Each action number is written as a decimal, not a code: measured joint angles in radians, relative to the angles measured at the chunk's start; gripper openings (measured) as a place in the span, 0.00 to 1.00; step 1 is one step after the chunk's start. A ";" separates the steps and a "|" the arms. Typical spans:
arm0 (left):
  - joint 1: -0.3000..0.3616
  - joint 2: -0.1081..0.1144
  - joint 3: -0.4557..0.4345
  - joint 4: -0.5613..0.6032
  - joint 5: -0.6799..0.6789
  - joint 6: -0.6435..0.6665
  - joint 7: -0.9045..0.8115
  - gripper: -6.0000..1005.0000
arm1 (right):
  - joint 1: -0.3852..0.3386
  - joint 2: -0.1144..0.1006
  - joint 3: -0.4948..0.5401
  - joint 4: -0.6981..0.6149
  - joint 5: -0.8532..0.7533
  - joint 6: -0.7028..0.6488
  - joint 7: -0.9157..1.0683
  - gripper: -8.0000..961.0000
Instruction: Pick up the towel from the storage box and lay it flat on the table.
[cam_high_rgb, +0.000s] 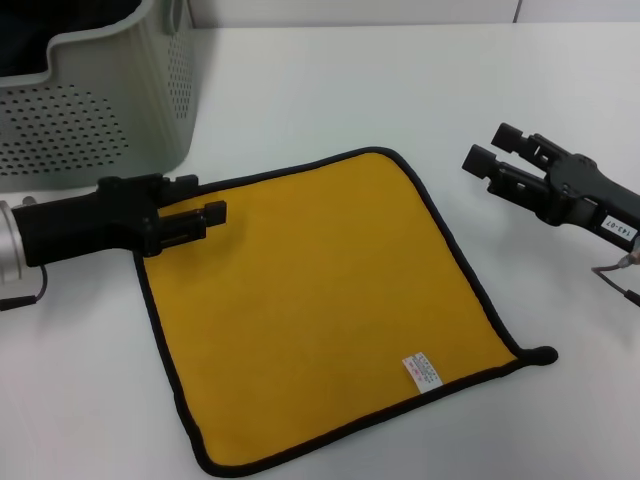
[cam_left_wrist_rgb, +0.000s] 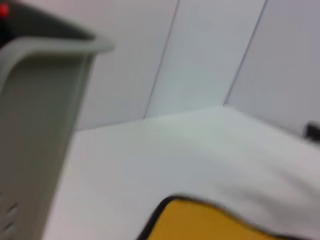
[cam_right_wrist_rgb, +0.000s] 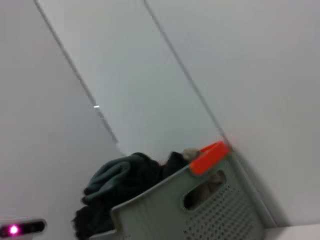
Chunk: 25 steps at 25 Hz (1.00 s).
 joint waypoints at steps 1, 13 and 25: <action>0.003 0.003 0.000 0.000 -0.027 0.046 0.014 0.60 | 0.000 -0.001 -0.004 0.000 -0.003 -0.013 -0.005 0.91; 0.044 0.002 0.057 -0.010 -0.154 0.529 0.293 0.60 | 0.021 -0.002 -0.012 -0.178 -0.400 -0.252 -0.030 0.90; 0.082 0.039 0.094 -0.036 -0.218 0.531 0.323 0.60 | 0.021 0.009 -0.048 -0.284 -0.460 -0.244 0.008 0.90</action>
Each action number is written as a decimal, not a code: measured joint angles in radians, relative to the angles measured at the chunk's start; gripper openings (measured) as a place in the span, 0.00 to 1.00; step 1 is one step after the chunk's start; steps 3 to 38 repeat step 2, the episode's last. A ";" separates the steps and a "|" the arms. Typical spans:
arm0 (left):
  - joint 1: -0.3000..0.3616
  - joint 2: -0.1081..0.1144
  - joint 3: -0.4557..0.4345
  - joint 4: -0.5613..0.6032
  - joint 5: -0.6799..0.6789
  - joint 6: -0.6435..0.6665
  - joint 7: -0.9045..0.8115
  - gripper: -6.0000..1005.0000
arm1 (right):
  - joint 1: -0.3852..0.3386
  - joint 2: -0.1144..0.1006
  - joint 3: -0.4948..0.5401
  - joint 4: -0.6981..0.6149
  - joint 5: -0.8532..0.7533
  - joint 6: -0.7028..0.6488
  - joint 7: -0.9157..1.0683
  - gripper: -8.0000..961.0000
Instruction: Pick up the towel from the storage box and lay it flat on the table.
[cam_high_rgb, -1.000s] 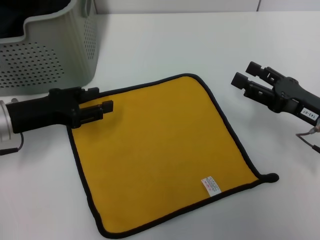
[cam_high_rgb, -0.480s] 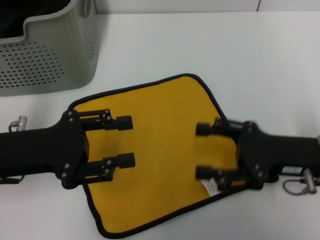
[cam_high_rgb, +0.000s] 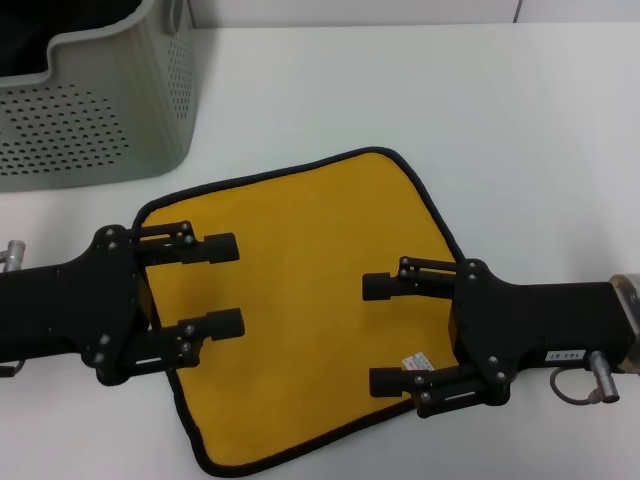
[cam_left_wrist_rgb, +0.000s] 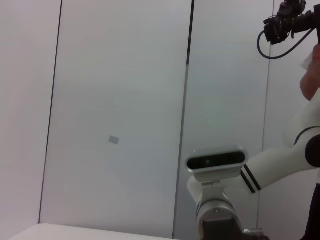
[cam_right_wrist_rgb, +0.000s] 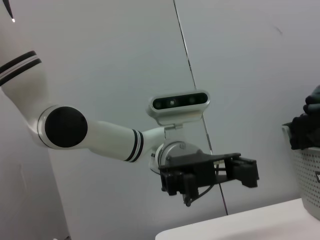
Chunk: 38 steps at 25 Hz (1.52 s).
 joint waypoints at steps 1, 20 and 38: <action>0.003 0.000 0.000 0.000 0.001 0.000 0.004 0.60 | 0.000 0.000 0.000 -0.001 0.001 -0.002 0.000 0.90; 0.005 0.000 0.000 0.000 0.001 0.000 0.008 0.60 | 0.000 0.000 0.000 -0.001 0.002 -0.003 0.000 0.90; 0.005 0.000 0.000 0.000 0.001 0.000 0.008 0.60 | 0.000 0.000 0.000 -0.001 0.002 -0.003 0.000 0.90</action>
